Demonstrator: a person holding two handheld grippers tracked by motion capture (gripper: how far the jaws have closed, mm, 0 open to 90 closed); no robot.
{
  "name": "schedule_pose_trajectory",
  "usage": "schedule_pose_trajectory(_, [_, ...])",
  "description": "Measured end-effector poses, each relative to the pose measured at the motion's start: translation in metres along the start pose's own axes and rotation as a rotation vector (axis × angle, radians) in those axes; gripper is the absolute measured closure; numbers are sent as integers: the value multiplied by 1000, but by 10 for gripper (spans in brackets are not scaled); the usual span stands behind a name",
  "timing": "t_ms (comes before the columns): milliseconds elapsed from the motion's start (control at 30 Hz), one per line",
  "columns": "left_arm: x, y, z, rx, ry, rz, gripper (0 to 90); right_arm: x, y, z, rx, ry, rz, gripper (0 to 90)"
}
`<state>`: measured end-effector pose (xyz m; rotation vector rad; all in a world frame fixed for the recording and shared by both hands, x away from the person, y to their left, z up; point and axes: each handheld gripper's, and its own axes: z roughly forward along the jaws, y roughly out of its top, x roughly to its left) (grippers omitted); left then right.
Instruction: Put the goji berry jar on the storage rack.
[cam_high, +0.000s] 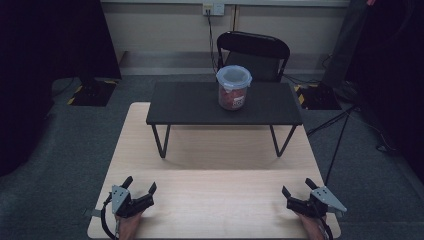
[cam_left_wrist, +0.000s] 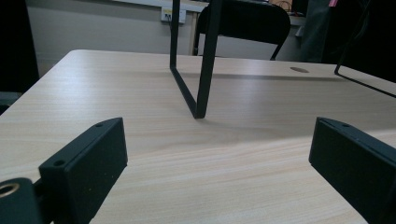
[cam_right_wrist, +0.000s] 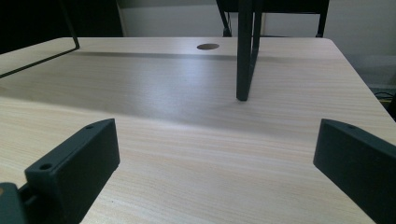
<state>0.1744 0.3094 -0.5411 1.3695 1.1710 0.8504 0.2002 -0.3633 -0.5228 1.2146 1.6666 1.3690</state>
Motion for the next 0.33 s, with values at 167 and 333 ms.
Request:
schedule_pose_trajectory(167, [0, 0, 0, 0, 0, 0, 34, 0, 0, 0, -1, 1, 6, 0])
schedule_pose_trajectory(333, [0, 0, 0, 0, 1, 1, 34, -2, 0, 0, -3, 2, 15, 0])
